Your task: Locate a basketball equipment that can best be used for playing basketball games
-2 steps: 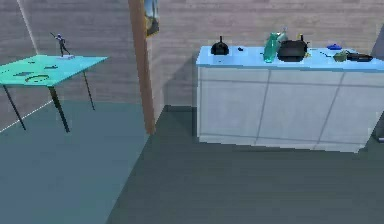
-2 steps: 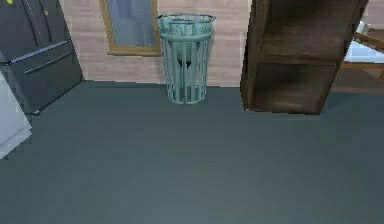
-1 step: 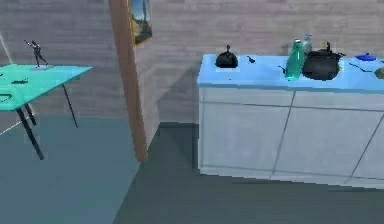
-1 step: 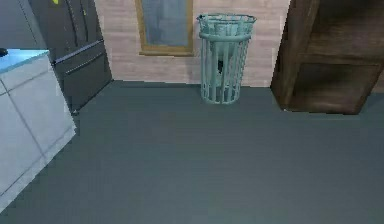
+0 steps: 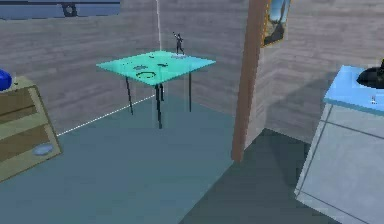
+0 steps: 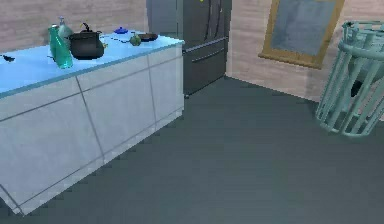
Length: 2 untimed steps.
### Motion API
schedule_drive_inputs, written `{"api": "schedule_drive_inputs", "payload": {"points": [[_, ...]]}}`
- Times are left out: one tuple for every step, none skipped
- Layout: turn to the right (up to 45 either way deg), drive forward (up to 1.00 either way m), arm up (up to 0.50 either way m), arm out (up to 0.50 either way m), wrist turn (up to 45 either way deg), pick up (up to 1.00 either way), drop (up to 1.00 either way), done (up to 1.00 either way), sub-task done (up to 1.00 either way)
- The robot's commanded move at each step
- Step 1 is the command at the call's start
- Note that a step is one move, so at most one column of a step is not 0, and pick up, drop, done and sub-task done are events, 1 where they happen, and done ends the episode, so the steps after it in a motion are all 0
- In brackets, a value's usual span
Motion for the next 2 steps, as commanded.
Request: {"api": "schedule_drive_inputs", "payload": {"points": [[0.0,0.45,0.00,0.00,0.0,0.00,0.00,0.00,0.00],[-45.0,0.00,0.00,0.00,0.0,0.00,0.00,0.00,0.00]]}}
